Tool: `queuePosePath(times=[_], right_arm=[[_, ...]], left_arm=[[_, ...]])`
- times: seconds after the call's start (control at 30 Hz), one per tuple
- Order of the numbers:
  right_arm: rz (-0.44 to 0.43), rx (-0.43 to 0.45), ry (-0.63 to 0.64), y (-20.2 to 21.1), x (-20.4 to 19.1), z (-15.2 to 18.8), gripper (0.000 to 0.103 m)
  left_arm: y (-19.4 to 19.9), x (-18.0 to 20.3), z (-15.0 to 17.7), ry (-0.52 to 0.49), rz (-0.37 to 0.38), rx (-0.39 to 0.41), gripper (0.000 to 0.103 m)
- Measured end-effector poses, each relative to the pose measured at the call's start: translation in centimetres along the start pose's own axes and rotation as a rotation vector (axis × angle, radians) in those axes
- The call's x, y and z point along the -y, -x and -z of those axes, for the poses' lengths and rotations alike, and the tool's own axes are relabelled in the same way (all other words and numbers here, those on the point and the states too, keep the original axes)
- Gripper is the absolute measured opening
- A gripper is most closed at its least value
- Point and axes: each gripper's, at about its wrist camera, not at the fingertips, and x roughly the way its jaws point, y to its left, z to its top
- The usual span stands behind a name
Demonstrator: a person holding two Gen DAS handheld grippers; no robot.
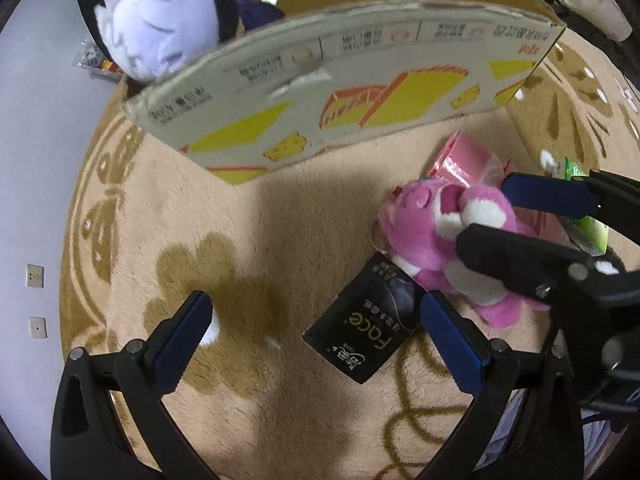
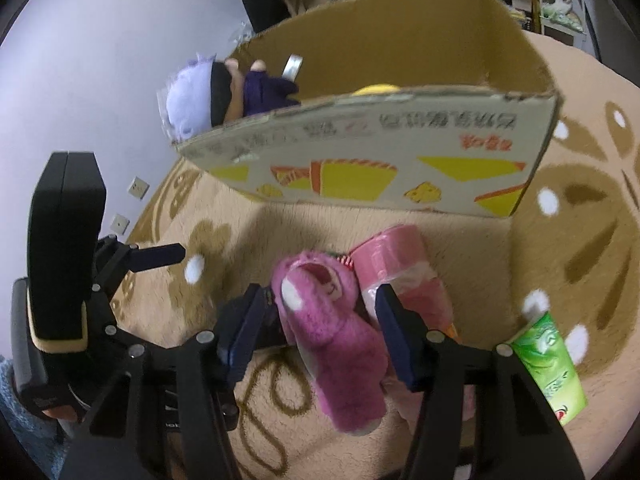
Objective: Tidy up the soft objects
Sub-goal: 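Grasp black Face tissue pack with left tool while right grasps pink bear plush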
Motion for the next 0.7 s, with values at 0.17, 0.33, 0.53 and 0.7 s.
queuePosePath(times=[0.17, 0.33, 0.53, 0.7], right_arm=[[0.009, -0.031, 0.010, -1.2, -0.1, 0.2, 0.051], [0.014, -0.044, 0.002, -2.1, 0.1, 0.2, 0.048], [-0.007, -0.059, -0.016, -3.1, 0.4, 0.1, 0.049], [0.022, -0.056, -0.008, -3.9, -0.1, 0.1, 0.043]], left_arm=[[-1.0, 0.3, 0.1, -0.015, 0.022, -0.032, 0.103], [-2.5, 0.7, 0.2, -0.012, 0.045, -0.081, 0.103], [-4.4, 0.7, 0.1, -0.019, 0.022, -0.125, 0.102], [-4.6, 0.8, -0.1, -0.022, 0.042, -0.119, 0.091]])
